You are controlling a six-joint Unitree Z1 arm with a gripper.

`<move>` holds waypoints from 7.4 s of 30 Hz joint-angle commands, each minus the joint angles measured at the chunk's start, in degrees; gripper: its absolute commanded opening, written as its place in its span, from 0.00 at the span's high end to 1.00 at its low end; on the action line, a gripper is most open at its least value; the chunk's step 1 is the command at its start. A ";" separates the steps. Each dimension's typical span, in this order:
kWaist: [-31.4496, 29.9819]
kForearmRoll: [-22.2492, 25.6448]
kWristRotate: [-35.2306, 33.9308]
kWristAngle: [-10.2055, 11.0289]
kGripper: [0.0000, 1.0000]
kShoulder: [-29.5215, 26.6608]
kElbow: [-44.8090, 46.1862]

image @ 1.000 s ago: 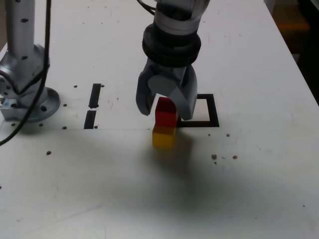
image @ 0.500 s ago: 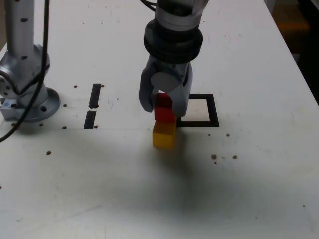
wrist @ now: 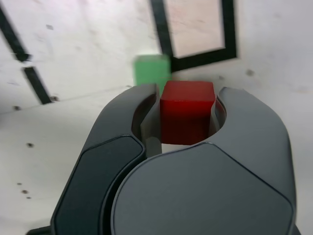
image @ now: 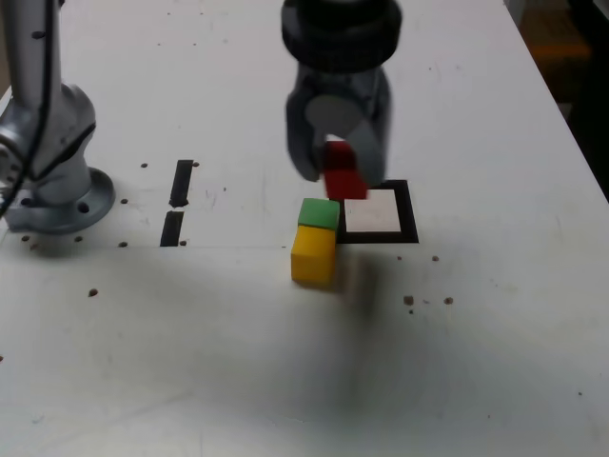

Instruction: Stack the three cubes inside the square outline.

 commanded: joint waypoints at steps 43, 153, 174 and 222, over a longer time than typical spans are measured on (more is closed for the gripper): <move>1.70 -17.87 -0.08 0.62 0.86 2.52 12.67; -3.69 -17.06 -3.76 -9.66 0.06 1.54 22.29; -2.17 -19.47 -4.16 -6.62 0.50 2.68 22.68; 9.46 2.69 -3.02 -2.50 0.81 5.16 -0.95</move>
